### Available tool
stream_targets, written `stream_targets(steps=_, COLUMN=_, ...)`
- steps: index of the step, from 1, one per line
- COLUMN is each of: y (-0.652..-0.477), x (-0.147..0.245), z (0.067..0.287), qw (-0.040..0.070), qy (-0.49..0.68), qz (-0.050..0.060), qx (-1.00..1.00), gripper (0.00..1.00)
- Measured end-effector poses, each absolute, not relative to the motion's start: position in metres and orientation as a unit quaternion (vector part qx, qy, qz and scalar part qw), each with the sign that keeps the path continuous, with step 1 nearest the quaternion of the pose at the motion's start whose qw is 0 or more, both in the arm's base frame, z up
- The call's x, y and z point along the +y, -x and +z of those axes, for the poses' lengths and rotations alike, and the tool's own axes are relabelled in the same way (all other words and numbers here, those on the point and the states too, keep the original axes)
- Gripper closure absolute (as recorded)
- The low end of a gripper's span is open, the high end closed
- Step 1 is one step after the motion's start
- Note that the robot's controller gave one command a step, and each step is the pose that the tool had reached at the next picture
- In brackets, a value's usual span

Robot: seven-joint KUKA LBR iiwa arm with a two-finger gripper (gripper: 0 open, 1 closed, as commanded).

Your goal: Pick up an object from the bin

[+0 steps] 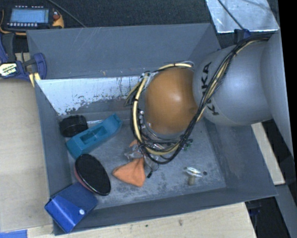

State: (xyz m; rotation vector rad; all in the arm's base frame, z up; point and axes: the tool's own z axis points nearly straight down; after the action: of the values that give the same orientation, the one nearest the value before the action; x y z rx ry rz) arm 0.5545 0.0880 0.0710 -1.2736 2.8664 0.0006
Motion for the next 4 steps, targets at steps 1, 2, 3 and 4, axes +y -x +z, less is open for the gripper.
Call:
stream_targets(steps=1, y=-0.555, x=0.088, z=0.071, qw=0.003, qy=0.406, qz=0.000, qx=0.914, gripper=1.00)
stream_targets(steps=2, y=-0.554, x=0.088, z=0.075, qw=0.002, qy=0.405, qz=0.001, qx=0.914, gripper=1.00)
stream_targets(steps=3, y=-0.554, x=0.088, z=0.084, qw=0.000, qy=0.405, qz=0.001, qx=0.914, gripper=1.00)
stream_targets(steps=4, y=-0.554, x=0.088, z=0.095, qw=0.001, qy=0.405, qz=0.000, qx=0.914, gripper=1.00)
